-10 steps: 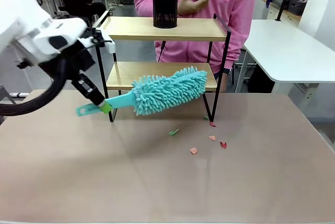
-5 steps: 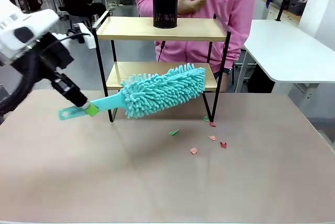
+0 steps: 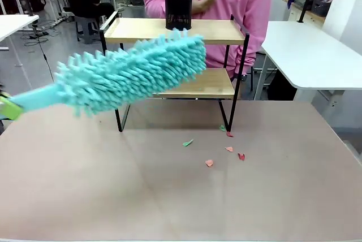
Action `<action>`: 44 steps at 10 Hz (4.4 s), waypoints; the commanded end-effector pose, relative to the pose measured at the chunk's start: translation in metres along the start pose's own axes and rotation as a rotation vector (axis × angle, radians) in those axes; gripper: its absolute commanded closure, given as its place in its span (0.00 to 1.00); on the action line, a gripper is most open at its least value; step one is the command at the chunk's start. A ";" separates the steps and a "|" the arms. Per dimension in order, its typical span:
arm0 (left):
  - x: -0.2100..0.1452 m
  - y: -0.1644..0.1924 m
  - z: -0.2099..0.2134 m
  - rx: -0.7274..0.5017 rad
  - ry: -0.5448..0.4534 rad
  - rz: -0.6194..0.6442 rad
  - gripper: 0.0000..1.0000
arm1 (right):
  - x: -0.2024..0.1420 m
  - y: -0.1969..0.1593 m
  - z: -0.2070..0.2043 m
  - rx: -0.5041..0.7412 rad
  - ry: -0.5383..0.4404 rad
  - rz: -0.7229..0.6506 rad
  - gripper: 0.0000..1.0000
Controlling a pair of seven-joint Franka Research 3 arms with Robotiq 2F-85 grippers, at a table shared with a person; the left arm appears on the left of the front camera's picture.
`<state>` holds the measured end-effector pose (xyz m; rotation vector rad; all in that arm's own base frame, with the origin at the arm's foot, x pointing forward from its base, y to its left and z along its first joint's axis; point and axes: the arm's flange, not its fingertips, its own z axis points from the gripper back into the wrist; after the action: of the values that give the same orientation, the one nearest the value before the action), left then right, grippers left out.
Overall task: Clean the shelf.
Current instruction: Clean the remaining tier of the Shelf with the Duster once objects are removed, then hand the Duster back to the human.
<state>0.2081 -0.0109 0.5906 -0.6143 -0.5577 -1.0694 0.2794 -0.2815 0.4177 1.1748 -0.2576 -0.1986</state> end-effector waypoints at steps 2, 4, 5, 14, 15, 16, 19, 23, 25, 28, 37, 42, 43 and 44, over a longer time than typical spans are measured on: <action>-0.061 0.027 0.033 0.022 -0.373 0.256 0.87 | 0.000 0.001 0.002 0.002 0.007 0.029 0.00; -0.077 0.060 0.038 0.058 -0.441 0.643 0.87 | 0.000 0.001 0.002 0.002 0.007 0.029 0.00; -0.083 0.073 0.036 0.084 -0.466 0.788 0.87 | 0.000 0.001 0.002 0.002 0.007 0.029 0.00; -0.102 0.113 0.060 0.119 -0.427 0.951 0.87 | 0.000 0.001 0.002 0.002 0.007 0.029 0.00; -0.102 0.113 0.060 0.119 -0.427 0.951 0.87 | 0.000 0.001 0.002 0.002 0.007 0.029 0.00; -0.102 0.113 0.060 0.119 -0.427 0.951 0.87 | 0.000 0.001 0.002 0.002 0.007 0.029 0.00; -0.102 0.113 0.060 0.119 -0.427 0.951 0.87 | 0.000 0.001 0.002 0.002 0.007 0.029 0.00; -0.102 0.113 0.060 0.119 -0.427 0.951 0.87 | 0.000 0.001 0.002 0.002 0.007 0.029 0.00; -0.097 0.110 0.072 0.046 -0.480 0.921 0.87 | 0.000 0.000 0.000 0.000 0.000 0.000 0.00; -0.049 0.074 0.130 -0.061 -0.656 0.650 0.87 | 0.012 0.075 -0.011 0.172 0.021 0.201 0.00; 0.020 0.002 0.047 -0.528 -0.182 0.386 0.87 | -0.057 0.164 -0.064 0.287 0.288 0.525 0.00; 0.081 -0.005 -0.047 -1.064 0.295 0.133 0.87 | -0.055 0.223 -0.177 0.387 0.689 0.817 0.00; 0.085 0.000 -0.059 -1.065 0.325 0.165 0.87 | -0.063 0.230 -0.195 0.431 0.741 0.801 0.00; 0.086 0.006 -0.068 -1.080 0.352 0.186 0.87 | -0.070 0.235 -0.206 0.458 0.742 0.764 0.00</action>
<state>0.2407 -0.1383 0.5870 -1.3506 0.4313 -1.2378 0.2808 0.0073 0.5556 1.3709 -0.0823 1.0098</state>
